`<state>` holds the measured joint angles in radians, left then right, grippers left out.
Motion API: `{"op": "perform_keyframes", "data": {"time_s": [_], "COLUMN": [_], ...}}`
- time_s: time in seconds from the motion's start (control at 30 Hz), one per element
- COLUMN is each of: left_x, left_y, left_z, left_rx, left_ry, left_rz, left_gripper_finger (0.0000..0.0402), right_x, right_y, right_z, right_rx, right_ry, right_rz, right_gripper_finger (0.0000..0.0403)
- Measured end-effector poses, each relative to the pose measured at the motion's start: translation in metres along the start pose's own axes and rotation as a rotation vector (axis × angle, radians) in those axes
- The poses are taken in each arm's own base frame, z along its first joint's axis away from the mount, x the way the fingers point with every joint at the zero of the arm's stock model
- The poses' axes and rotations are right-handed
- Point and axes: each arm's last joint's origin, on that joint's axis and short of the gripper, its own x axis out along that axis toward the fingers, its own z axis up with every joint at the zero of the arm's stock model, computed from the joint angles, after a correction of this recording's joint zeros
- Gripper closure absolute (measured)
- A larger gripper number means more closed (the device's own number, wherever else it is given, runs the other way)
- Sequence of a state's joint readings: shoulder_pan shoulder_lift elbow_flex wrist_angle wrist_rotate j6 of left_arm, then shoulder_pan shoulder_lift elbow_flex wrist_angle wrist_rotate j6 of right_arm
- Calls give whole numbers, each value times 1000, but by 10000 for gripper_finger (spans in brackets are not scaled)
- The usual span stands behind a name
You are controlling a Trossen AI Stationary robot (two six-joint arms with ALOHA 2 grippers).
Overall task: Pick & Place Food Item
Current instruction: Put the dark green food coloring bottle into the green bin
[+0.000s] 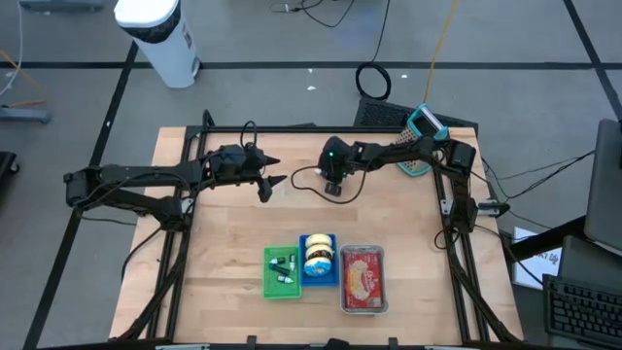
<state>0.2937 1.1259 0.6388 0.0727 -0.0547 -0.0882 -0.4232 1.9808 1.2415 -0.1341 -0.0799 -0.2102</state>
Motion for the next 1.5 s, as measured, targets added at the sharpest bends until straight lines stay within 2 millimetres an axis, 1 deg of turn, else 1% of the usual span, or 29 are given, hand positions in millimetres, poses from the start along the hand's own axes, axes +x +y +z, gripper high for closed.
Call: {"op": "perform_keyframes", "data": {"time_s": [0.1, 0.2, 0.27, 0.37, 0.5, 0.57, 0.7, 0.87, 0.97, 1.1, 1.2, 1.5], "left_x": [0, 0, 0, 2, 8, 13, 23, 34, 35, 32, 31, 30], "left_y": [0, 0, -1, -3, -8, -12, -24, -42, -50, -55, -57, -60], "left_z": [0, 0, 0, -2, -5, -7, -12, -13, -10, -5, -5, -6], "left_rx": [0, -17, -44, -52, -67, -60, 47, 140, 163, 187, 196, 200], "left_ry": [0, 1, 4, 15, 28, 37, 37, -36, -96, -149, -154, -143], "left_rz": [0, -1, -7, -33, -53, -65, -105, -211, -243, -260, -268, -281], "left_gripper_finger": [119, 119, 119, 119, 119, 119, 119, 119, 119, 119, 119, 119], "right_x": [0, 0, -5, -19, -46, -63, -89, -107, -110, -110, -111, -112], "right_y": [0, 2, 6, 16, 35, 46, 72, 102, 114, 124, 127, 127], "right_z": [1, 5, 8, 19, 35, 43, 54, 58, 59, 58, 59, 62], "right_rx": [7, -2, -12, -39, -87, -113, -179, -247, -277, -303, -308, -306], "right_ry": [-17, -42, -56, -112, -197, -245, -326, -379, -398, -398, -408, -438], "right_rz": [-4, -7, -2, 4, 22, 36, 73, 124, 144, 161, 162, 158], "right_gripper_finger": [359, 353, 346, 343, 349, 349, 346, 347, 346, 345, 345, 344]}}
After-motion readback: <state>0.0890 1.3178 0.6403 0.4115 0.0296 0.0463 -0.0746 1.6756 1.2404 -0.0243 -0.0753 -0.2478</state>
